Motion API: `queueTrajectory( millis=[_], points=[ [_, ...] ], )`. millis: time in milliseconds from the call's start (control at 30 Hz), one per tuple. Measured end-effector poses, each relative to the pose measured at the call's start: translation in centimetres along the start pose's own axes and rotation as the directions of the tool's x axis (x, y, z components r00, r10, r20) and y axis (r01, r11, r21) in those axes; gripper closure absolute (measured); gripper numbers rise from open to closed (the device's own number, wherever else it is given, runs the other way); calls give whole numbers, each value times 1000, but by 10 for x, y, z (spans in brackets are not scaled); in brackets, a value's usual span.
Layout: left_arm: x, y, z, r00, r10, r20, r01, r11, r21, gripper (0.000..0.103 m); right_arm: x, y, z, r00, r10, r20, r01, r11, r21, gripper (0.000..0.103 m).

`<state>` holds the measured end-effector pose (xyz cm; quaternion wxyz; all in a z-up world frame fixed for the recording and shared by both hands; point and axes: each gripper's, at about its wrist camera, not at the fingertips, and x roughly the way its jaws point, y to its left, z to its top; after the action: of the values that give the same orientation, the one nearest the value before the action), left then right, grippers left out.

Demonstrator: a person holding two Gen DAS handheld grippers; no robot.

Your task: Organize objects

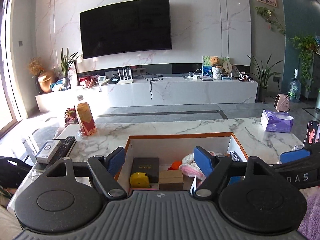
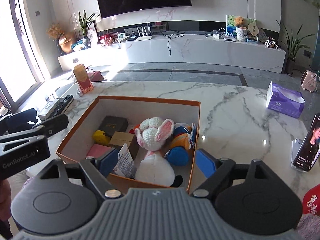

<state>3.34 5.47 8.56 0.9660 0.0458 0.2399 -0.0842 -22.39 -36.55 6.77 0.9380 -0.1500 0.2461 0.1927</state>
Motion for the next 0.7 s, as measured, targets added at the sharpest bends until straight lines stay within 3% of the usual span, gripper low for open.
queueTrajectory(
  millis=[233, 367, 700],
  points=[
    [-5, -3, -29, 996, 4, -85, -7, 999, -34, 14, 9, -2, -31, 998, -28, -53, 28, 1000, -1, 12],
    [-2, -6, -44, 989, 42, -144, -46, 999, -23, 14, 14, -3, -44, 997, -37, -72, 37, 999, -2, 11],
    [-2, -10, -57, 981, 95, -172, -96, 995, -1, 14, 23, -8, -58, 993, -31, -118, 34, 999, 21, 11]
  ],
)
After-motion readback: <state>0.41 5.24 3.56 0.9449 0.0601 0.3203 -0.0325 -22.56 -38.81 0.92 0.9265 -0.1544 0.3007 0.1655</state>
